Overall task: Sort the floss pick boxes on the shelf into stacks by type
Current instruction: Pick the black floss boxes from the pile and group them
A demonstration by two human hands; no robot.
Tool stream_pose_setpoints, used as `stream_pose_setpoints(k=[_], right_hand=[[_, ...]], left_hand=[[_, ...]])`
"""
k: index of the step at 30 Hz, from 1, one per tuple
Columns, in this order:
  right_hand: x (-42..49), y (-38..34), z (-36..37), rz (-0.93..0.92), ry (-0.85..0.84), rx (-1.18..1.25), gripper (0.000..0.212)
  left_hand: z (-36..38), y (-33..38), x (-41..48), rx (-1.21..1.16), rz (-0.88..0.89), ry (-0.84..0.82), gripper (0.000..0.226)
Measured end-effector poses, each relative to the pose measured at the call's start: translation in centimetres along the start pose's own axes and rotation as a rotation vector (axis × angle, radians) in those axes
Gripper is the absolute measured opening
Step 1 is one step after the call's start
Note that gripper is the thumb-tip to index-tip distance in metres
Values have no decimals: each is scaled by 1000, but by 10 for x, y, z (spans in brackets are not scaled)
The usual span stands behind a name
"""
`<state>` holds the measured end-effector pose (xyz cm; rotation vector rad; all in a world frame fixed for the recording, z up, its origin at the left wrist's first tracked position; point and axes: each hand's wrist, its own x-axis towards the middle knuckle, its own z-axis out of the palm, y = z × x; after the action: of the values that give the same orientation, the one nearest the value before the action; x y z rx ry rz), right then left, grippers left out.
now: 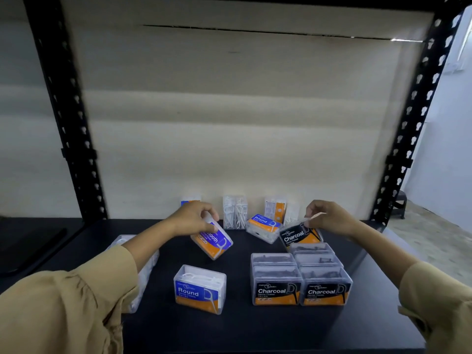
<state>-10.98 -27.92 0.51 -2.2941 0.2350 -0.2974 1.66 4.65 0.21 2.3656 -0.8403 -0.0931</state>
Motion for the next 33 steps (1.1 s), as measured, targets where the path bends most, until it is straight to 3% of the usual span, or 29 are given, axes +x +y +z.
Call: stream_pose_setpoints(k=[6,13,21,29,33], right_hand=[[0,-23,25,-78,-83,77,20],[-1,-31,56,-97,-187,90,24],[-5,-43,62,-104,-308,-157,14],[3,-67,85,-104,-441,-458,42],[4,-68,87,-106,-418,-510,42]], left_hand=[[-7,-22,-10,-201,-83,22,20],[-9,-36,-21,-28,-80,-142,20],[-8,-27,-16,65,-33,-197,23],[-5,-14,-11,154,-34,-241,42],[-12,-13,-13,220,-13,-293,45]])
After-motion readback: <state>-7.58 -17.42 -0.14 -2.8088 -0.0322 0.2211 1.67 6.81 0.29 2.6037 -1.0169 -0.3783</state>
